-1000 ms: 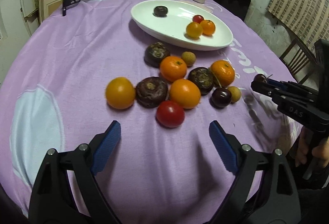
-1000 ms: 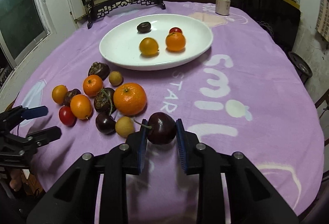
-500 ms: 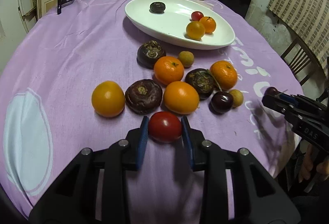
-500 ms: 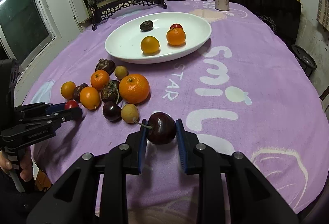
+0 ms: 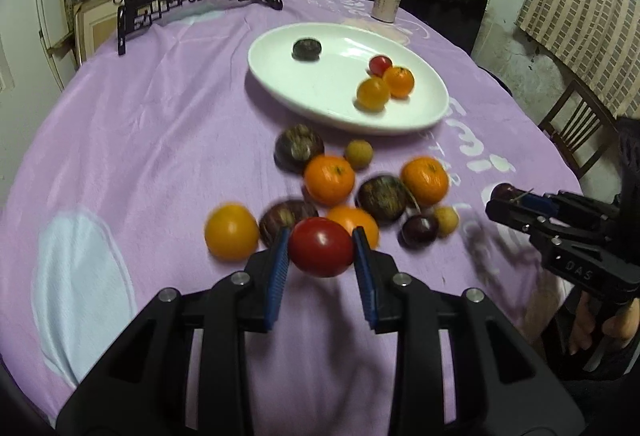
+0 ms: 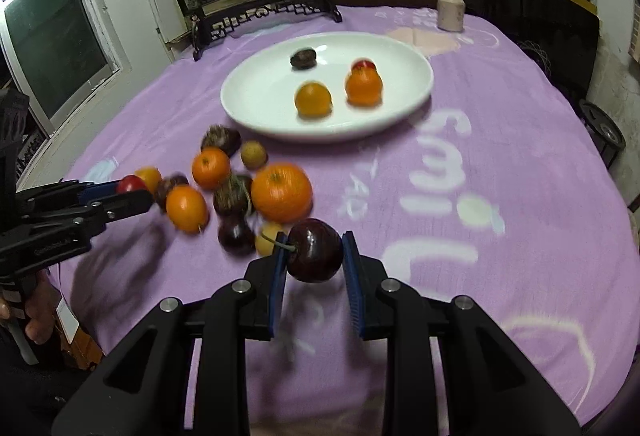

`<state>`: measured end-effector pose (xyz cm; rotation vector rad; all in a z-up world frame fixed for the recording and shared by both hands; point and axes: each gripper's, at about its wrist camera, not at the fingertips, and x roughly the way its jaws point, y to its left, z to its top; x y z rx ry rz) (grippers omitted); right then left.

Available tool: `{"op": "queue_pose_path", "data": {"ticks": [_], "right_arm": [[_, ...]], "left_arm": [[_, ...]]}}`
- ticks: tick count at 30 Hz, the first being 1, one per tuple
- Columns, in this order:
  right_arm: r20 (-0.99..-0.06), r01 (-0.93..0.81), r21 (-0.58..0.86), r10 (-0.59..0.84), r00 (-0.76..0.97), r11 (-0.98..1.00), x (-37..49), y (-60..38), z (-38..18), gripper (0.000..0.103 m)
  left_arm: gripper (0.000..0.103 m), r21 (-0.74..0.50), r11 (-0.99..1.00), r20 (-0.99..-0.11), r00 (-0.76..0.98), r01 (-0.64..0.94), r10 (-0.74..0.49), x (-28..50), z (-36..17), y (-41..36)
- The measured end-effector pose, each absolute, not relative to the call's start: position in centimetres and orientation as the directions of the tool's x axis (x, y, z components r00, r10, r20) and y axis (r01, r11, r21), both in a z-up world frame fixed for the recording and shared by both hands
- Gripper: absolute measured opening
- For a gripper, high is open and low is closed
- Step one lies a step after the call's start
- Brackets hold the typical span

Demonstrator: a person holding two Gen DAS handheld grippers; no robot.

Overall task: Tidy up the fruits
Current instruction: 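Place the red tomato and dark plum onto the white plate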

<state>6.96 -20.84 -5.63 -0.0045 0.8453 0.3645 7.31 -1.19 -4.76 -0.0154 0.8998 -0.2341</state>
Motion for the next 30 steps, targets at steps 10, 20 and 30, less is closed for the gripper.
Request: {"op": "queue_pose_path", "data": {"ticks": [10,20,30], "right_arm": [[-0.710,-0.335,0.031,0.257,0.656,0.942,19.8,-16.3,-0.5,0.027],[-0.760,-0.281,0.040,0.212,0.615,0.959,27.8,-16.4,-4.0,0.027],[-0.692,-0.209,-0.081,0.096,0.716,0.975,26.4,-17.6,-3.6,0.048]], "left_arm": [[0.032,-0.109,0.984,-0.768,0.617,0.139,-0.172,22.3,-1.0,-2.5],[0.032,-0.172,0.980,-0.800,0.567,0.100,-0.198,30.5,-3.5,-3.4],[0.049,-0.218,0.970,-0.734,0.638,0.107,-0.235,26.8,-1.2,-2.0]]}}
